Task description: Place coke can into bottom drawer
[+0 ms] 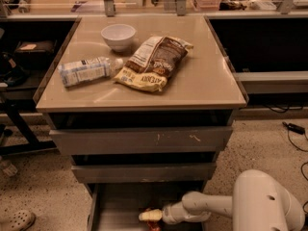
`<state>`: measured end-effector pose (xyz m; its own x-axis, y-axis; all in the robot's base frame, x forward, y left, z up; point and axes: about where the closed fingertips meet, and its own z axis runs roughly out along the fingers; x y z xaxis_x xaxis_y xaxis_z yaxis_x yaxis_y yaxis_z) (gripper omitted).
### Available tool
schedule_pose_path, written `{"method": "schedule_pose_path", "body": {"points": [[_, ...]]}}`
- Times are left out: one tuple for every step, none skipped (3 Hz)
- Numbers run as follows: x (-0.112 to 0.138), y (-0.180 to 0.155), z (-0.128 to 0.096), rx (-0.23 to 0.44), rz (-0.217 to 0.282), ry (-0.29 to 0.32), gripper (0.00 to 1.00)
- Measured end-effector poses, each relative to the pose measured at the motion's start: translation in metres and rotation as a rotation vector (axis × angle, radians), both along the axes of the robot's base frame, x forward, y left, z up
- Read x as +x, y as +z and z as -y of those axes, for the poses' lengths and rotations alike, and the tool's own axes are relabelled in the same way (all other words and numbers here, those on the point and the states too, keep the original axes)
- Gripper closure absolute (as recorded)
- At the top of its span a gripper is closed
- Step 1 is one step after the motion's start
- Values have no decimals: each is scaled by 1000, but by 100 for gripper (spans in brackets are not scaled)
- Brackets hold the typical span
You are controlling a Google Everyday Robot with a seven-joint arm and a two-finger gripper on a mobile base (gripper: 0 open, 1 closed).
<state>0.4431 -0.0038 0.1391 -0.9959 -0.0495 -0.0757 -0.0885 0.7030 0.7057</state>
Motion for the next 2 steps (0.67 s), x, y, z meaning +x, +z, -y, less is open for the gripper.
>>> {"method": "schedule_pose_path", "body": {"points": [[0,0,0,0,0,0,0],[0,4,0,0,0,0,0]]}}
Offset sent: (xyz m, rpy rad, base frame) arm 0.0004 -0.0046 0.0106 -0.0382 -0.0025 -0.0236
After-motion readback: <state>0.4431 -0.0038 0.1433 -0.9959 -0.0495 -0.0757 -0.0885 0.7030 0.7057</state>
